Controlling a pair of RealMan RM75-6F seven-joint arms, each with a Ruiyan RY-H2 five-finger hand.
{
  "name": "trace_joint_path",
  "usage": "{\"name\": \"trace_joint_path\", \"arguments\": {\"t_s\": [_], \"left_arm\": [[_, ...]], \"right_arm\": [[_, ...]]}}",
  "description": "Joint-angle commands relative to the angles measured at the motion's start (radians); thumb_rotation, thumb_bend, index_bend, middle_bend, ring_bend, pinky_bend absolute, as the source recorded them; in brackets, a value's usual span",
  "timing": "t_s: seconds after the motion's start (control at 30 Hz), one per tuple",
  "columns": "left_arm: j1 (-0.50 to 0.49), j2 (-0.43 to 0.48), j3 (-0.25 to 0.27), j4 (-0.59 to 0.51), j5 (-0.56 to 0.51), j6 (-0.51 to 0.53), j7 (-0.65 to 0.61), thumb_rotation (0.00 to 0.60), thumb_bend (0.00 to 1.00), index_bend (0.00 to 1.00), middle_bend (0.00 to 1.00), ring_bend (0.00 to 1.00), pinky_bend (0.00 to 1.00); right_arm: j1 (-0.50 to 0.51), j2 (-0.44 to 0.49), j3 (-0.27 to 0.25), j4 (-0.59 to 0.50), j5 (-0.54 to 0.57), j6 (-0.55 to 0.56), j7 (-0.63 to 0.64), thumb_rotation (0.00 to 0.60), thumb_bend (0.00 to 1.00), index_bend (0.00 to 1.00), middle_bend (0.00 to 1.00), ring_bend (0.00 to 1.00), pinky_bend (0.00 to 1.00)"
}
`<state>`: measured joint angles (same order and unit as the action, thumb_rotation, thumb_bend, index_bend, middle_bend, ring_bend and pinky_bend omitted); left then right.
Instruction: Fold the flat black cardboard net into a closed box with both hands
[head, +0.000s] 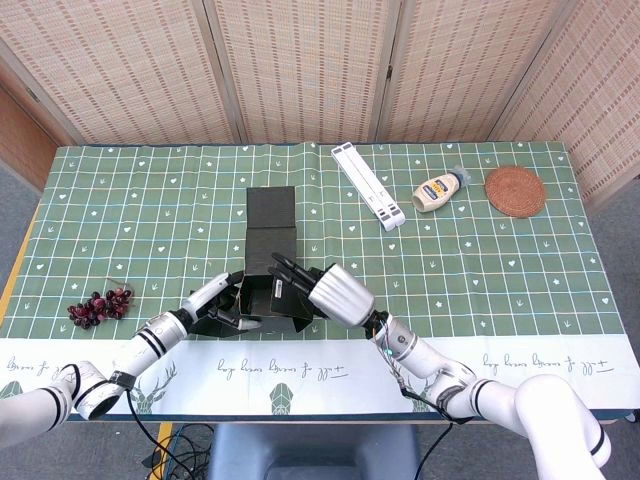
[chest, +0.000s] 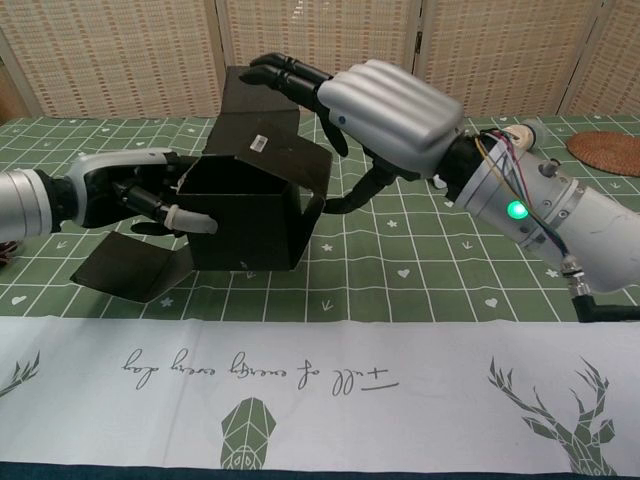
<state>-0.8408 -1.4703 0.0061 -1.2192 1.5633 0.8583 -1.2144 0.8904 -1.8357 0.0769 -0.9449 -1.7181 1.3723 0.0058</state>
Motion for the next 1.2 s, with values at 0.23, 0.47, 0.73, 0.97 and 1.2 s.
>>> {"name": "trace_joint_path", "arguments": {"t_s": [0.23, 0.47, 0.73, 0.97, 1.2], "left_arm": [[0.004, -0.022, 0.003, 0.012, -0.003, 0.004, 0.024, 0.6, 0.12, 0.24, 0.25, 0.66, 0.93], [0.009, -0.043, 0.008, 0.03, 0.001, 0.012, 0.083, 0.6, 0.12, 0.24, 0.25, 0.65, 0.93], [0.001, -0.082, 0.021, 0.07, 0.015, 0.002, 0.165, 0.6, 0.12, 0.24, 0.25, 0.65, 0.93], [-0.005, -0.117, 0.031, 0.105, 0.022, -0.011, 0.208, 0.6, 0.12, 0.23, 0.25, 0.65, 0.93], [-0.011, -0.129, 0.041, 0.123, 0.027, -0.02, 0.218, 0.6, 0.12, 0.2, 0.25, 0.64, 0.93]], "right_arm": [[-0.002, -0.021, -0.006, 0.024, -0.01, -0.016, -0.026, 0.6, 0.0, 0.0, 0.0, 0.63, 0.99], [0.012, -0.038, -0.029, 0.077, -0.05, -0.007, 0.01, 0.6, 0.04, 0.0, 0.03, 0.65, 0.99], [0.02, -0.061, -0.063, 0.136, -0.075, -0.028, 0.042, 0.6, 0.09, 0.01, 0.16, 0.7, 0.99], [0.03, -0.082, -0.099, 0.189, -0.098, -0.057, 0.065, 0.6, 0.16, 0.12, 0.23, 0.73, 0.99], [0.037, -0.085, -0.121, 0.206, -0.109, -0.083, 0.071, 0.6, 0.17, 0.16, 0.25, 0.73, 0.99]]}}
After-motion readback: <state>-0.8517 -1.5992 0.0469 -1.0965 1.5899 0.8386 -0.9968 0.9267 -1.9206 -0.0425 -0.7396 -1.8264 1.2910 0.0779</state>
